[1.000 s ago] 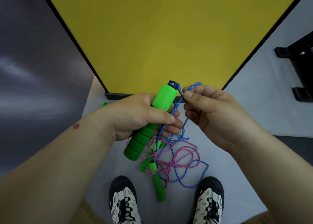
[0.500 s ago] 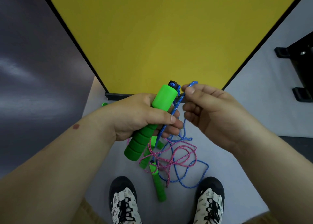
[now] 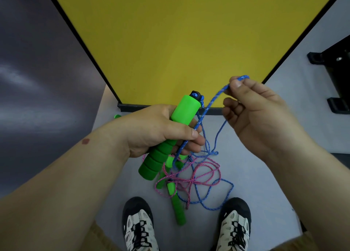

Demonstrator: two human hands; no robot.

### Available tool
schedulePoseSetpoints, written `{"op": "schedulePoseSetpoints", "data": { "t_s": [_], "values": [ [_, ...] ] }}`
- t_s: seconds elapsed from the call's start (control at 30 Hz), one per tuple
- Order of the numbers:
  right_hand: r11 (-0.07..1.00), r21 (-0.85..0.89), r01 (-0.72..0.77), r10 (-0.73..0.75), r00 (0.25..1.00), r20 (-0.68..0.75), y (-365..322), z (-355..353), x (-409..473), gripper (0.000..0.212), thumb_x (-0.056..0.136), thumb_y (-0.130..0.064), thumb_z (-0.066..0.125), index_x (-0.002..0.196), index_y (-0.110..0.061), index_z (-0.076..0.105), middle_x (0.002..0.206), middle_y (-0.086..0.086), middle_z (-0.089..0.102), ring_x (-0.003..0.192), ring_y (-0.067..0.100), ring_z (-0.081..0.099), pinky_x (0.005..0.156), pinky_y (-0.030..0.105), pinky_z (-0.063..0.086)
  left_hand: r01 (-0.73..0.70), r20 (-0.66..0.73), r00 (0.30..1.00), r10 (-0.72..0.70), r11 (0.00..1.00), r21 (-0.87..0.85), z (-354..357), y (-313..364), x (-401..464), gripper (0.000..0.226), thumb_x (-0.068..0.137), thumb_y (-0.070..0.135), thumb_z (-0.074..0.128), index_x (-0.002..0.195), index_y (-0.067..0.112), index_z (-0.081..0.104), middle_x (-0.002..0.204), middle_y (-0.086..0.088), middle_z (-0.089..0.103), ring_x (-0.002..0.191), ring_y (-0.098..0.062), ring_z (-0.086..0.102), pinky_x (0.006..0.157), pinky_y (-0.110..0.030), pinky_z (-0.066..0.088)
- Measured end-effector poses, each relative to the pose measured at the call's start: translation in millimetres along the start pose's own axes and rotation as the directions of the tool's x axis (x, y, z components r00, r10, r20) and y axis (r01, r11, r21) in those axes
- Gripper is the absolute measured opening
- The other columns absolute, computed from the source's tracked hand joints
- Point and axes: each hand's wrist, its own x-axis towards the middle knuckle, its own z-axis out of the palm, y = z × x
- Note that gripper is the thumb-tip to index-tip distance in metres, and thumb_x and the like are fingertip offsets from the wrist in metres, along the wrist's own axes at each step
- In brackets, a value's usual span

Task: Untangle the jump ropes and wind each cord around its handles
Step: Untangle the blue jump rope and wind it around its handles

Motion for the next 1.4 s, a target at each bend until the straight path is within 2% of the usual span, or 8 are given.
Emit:
{"op": "schedulePoseSetpoints", "data": {
  "t_s": [0.2,0.37,0.57,0.63,0.77,0.9,1.17,1.4],
  "values": [
    [0.983,-0.131,-0.128,0.153,0.966,0.207,9.9,7.8,-9.3,0.012,0.077,-0.020,0.071,0.089,-0.015,0.071,0.072,0.000,0.063,0.063,0.010,0.058,0.064,0.023,0.050,0.005,-0.027,1.000,-0.006,1.000,-0.011,0.6,1.9,-0.3,0.030,0.089,0.000,0.065,0.117,-0.008,0.056,0.093,-0.015,0.076,0.084,-0.025,0.074,0.091,-0.046,0.056],
    [0.996,-0.084,-0.028,0.037,0.994,0.104,5.3,4.3,-4.2,0.004,0.085,-0.013,0.069,0.088,-0.016,0.071,0.085,0.003,0.068,0.066,0.012,0.059,0.066,0.023,0.050,0.014,-0.018,1.000,-0.014,1.000,-0.017,0.3,2.4,-2.5,0.025,0.089,-0.001,0.064,0.113,-0.006,0.057,0.091,-0.014,0.076,0.080,-0.022,0.074,0.079,-0.036,0.059],
    [1.000,-0.018,0.025,-0.025,1.000,0.001,1.7,-0.1,-0.1,0.003,0.092,-0.016,0.068,0.089,-0.017,0.070,0.090,0.000,0.070,0.069,0.012,0.060,0.067,0.025,0.051,0.010,-0.002,1.000,-0.010,1.000,-0.014,-0.1,2.3,-2.7,0.016,0.090,-0.002,0.064,0.106,-0.002,0.060,0.094,-0.017,0.075,0.083,-0.025,0.074,0.082,-0.039,0.059],
    [0.999,-0.017,-0.040,0.040,0.998,0.041,4.6,1.2,-1.5,0.001,0.090,-0.017,0.069,0.091,-0.017,0.070,0.085,-0.002,0.070,0.066,0.011,0.059,0.066,0.024,0.052,0.008,-0.018,1.000,-0.009,1.000,-0.030,0.3,2.7,-2.5,0.016,0.089,-0.003,0.064,0.105,-0.002,0.060,0.092,-0.017,0.075,0.082,-0.025,0.074,0.079,-0.038,0.060],
    [0.980,-0.138,-0.143,0.167,0.968,0.186,11.2,6.8,-7.3,0.027,0.079,-0.020,0.071,0.103,-0.007,0.065,0.082,-0.006,0.070,0.064,0.010,0.059,0.066,0.024,0.051,0.012,-0.028,1.000,-0.013,0.999,-0.041,0.2,3.3,-2.0,0.019,0.089,-0.002,0.064,0.107,-0.002,0.060,0.090,-0.015,0.076,0.079,-0.023,0.074,0.077,-0.037,0.060],
    [0.988,-0.134,-0.081,0.100,0.986,0.135,10.1,6.2,-6.5,0.003,0.087,-0.014,0.068,0.088,-0.012,0.070,0.078,-0.001,0.068,0.064,0.010,0.059,0.064,0.023,0.051,0.014,-0.014,1.000,-0.014,0.999,-0.028,-0.4,3.7,-2.4,0.015,0.090,-0.001,0.064,0.104,0.001,0.062,0.092,-0.015,0.076,0.080,-0.022,0.074,0.081,-0.037,0.060],
    [1.000,-0.003,0.005,-0.005,1.000,0.003,-1.3,0.4,-1.8,0.003,0.093,-0.018,0.067,0.091,-0.015,0.067,0.084,-0.001,0.069,0.067,0.011,0.061,0.066,0.024,0.052,0.007,0.002,1.000,-0.007,1.000,-0.030,0.6,3.7,-3.9,0.013,0.090,-0.003,0.063,0.103,-0.002,0.060,0.091,-0.016,0.075,0.080,-0.023,0.073,0.076,-0.035,0.059],
    [0.984,-0.114,-0.136,0.157,0.967,0.199,9.0,7.8,-9.2,0.018,0.078,-0.023,0.072,0.093,-0.013,0.069,0.075,-0.002,0.065,0.064,0.010,0.058,0.066,0.024,0.051,-0.002,-0.013,1.000,0.001,0.999,-0.047,-0.2,4.3,-3.9,0.015,0.090,-0.002,0.063,0.105,-0.001,0.061,0.091,-0.016,0.075,0.080,-0.023,0.074,0.070,-0.032,0.061]
  ]
}}
